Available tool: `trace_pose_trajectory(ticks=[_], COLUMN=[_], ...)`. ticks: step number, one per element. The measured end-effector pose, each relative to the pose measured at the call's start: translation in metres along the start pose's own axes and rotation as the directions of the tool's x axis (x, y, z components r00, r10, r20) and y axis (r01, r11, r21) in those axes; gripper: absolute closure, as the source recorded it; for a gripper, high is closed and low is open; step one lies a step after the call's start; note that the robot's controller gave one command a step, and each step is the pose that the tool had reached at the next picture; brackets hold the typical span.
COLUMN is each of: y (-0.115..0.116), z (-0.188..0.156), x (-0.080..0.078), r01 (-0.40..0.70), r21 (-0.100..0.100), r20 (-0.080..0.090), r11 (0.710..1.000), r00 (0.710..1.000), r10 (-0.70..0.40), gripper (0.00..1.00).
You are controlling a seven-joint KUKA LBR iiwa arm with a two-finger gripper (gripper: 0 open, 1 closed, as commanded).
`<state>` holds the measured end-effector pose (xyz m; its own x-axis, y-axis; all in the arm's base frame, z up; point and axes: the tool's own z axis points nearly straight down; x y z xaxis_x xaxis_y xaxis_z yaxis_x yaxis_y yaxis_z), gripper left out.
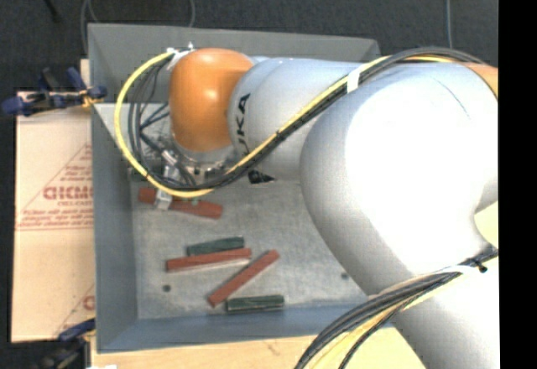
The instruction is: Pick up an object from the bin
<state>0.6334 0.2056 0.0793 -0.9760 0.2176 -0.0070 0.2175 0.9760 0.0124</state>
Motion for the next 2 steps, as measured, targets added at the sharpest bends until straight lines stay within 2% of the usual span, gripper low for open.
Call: trace_pose_trajectory(ticks=[1, 2], y=[-0.003, 0.003], z=[-0.002, -0.049], x=[-0.001, -0.016], r01=[0.041, 0.064], r21=[0.008, 0.011], r20=[0.000, -0.004], r11=[0.999, 0.998], r00=[0.999, 0.998], r10=[-0.041, -0.064], gripper=[1.00, 1.00])
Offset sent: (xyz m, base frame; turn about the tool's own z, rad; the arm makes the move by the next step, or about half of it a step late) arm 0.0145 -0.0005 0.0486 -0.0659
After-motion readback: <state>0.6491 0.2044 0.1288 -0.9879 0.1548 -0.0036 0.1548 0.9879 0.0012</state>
